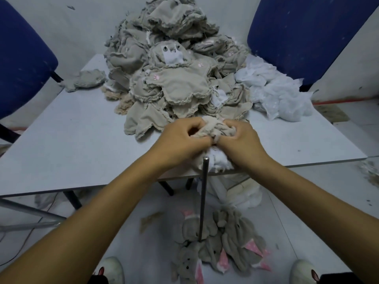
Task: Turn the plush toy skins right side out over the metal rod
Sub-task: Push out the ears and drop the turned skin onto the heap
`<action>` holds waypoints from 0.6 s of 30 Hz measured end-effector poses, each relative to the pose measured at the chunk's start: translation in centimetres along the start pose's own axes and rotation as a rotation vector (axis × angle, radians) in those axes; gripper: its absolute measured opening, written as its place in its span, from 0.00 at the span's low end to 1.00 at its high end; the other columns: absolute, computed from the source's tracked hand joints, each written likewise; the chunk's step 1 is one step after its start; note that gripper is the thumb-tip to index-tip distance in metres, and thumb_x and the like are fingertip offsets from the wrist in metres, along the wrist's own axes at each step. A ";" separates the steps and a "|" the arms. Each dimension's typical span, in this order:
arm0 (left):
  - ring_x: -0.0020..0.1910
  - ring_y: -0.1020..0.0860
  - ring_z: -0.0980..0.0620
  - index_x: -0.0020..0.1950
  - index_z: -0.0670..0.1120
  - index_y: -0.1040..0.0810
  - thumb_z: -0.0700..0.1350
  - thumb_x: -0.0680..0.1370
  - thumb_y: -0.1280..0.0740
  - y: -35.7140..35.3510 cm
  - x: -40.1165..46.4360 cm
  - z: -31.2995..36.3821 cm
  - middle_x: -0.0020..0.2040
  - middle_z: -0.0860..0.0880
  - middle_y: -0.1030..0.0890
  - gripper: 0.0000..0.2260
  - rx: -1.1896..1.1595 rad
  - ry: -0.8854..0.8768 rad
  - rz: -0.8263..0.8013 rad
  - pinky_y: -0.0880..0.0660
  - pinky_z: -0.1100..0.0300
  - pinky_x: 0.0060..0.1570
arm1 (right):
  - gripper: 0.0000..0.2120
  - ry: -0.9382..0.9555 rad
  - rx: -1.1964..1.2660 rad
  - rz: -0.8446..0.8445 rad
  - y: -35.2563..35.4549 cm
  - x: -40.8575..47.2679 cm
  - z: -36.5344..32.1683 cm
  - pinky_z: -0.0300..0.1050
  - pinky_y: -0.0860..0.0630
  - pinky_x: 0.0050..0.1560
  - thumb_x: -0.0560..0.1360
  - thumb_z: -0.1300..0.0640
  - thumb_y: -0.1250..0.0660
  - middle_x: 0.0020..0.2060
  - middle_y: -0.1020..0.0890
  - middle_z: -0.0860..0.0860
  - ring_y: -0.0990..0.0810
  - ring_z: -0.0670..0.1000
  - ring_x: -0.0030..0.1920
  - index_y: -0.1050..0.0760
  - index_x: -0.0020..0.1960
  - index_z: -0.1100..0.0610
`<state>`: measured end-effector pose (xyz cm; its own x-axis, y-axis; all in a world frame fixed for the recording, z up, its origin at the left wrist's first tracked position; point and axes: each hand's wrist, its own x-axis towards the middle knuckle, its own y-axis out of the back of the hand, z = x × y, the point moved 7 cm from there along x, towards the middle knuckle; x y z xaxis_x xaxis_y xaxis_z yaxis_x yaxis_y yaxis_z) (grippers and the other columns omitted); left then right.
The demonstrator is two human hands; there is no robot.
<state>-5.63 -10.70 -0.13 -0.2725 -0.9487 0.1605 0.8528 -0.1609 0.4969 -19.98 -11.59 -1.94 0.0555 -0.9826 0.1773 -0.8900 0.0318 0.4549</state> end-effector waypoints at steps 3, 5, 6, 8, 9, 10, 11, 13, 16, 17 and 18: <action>0.30 0.30 0.59 0.29 0.52 0.25 0.49 0.65 0.30 2.7 0.1 -1.6 0.26 0.58 0.26 0.07 -0.005 0.081 0.170 0.34 0.58 0.34 | 0.14 -0.049 0.264 -0.417 -1.7 -0.5 -0.6 0.46 0.24 0.39 0.69 0.52 0.30 0.42 0.17 0.55 0.21 0.47 0.40 0.19 0.50 0.59; 0.26 0.34 0.62 0.27 0.53 0.26 0.47 0.66 0.32 3.2 -0.4 -2.1 0.23 0.58 0.29 0.08 0.103 0.114 0.271 0.37 0.62 0.29 | 0.13 -0.047 0.313 -0.607 -2.8 -1.9 -1.4 0.41 0.22 0.37 0.74 0.52 0.31 0.48 0.18 0.60 0.19 0.49 0.44 0.20 0.54 0.60; 0.25 0.34 0.61 0.27 0.54 0.26 0.45 0.66 0.33 3.1 -0.6 -2.0 0.22 0.58 0.30 0.08 0.159 0.116 0.323 0.38 0.65 0.26 | 0.13 -0.055 0.316 -0.632 -3.1 -2.2 -1.5 0.38 0.22 0.36 0.76 0.52 0.31 0.46 0.19 0.61 0.19 0.48 0.42 0.21 0.53 0.62; 0.25 0.35 0.61 0.27 0.51 0.27 0.42 0.68 0.32 2.5 -0.7 -1.9 0.23 0.58 0.30 0.10 0.133 0.119 0.323 0.38 0.66 0.25 | 0.10 -0.087 0.361 -0.563 -2.8 -2.1 -1.4 0.32 0.27 0.28 0.77 0.57 0.29 0.38 0.20 0.59 0.19 0.46 0.34 0.22 0.48 0.64; 0.28 0.34 0.62 0.28 0.50 0.28 0.41 0.69 0.31 1.9 -0.5 -1.8 0.25 0.58 0.30 0.11 0.042 0.113 0.247 0.36 0.63 0.29 | 0.08 -0.090 0.368 -0.494 -2.3 -1.8 -1.1 0.32 0.28 0.27 0.76 0.58 0.28 0.35 0.21 0.58 0.21 0.47 0.31 0.22 0.45 0.64; 0.32 0.31 0.59 0.31 0.49 0.27 0.41 0.69 0.29 1.4 -0.4 -1.7 0.29 0.58 0.28 0.10 -0.062 0.104 0.137 0.34 0.60 0.33 | 0.09 -0.073 0.332 -0.419 -1.5 -1.4 -0.8 0.35 0.26 0.27 0.75 0.58 0.27 0.33 0.23 0.57 0.22 0.48 0.31 0.22 0.42 0.63; 0.35 0.28 0.56 0.35 0.48 0.24 0.41 0.69 0.29 1.0 -0.3 -1.6 0.33 0.54 0.25 0.06 -0.159 0.107 0.020 0.31 0.58 0.37 | 0.11 -0.051 0.271 -0.346 -0.8 -0.9 -0.4 0.42 0.23 0.30 0.74 0.57 0.26 0.31 0.24 0.58 0.24 0.49 0.32 0.23 0.40 0.63; 0.38 0.25 0.54 0.41 0.42 0.24 0.42 0.68 0.31 0.3 -0.6 -0.8 0.37 0.51 0.23 0.05 -0.258 0.104 -0.133 0.30 0.57 0.40 | 0.11 -0.048 0.153 -0.209 0.3 -0.4 0.5 0.53 0.22 0.34 0.72 0.55 0.24 0.29 0.24 0.58 0.25 0.50 0.31 0.22 0.37 0.60; 0.38 0.28 0.53 0.40 0.43 0.24 0.45 0.68 0.32 -0.6 -0.9 1.4 0.37 0.50 0.25 0.06 -0.050 -0.081 -0.142 0.33 0.55 0.40 | 0.11 -0.011 0.042 0.006 0.7 -0.3 1.2 0.45 0.30 0.30 0.68 0.52 0.27 0.25 0.24 0.48 0.28 0.44 0.28 0.24 0.34 0.57; 0.38 0.27 0.52 0.39 0.44 0.24 0.46 0.69 0.32 -1.0 -1.0 1.9 0.37 0.50 0.25 0.06 0.029 -0.138 -0.139 0.33 0.55 0.40 | 0.10 0.000 0.010 0.064 0.7 -0.3 1.3 0.44 0.31 0.31 0.69 0.54 0.28 0.26 0.23 0.50 0.29 0.43 0.29 0.23 0.35 0.59; 0.39 0.27 0.52 0.40 0.45 0.24 0.47 0.69 0.32 -1.2 -0.9 2.1 0.38 0.50 0.25 0.06 0.079 -0.167 -0.138 0.32 0.54 0.41 | 0.09 0.000 -0.020 0.111 0.7 -0.3 1.4 0.44 0.32 0.31 0.70 0.56 0.29 0.27 0.22 0.52 0.29 0.43 0.29 0.23 0.36 0.61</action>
<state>-7.40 -9.07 0.93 -0.4600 -0.8598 0.2218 0.7664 -0.2583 0.5881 -21.27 -11.57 -2.84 -0.0430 -0.9727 0.2281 -0.8815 0.1444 0.4495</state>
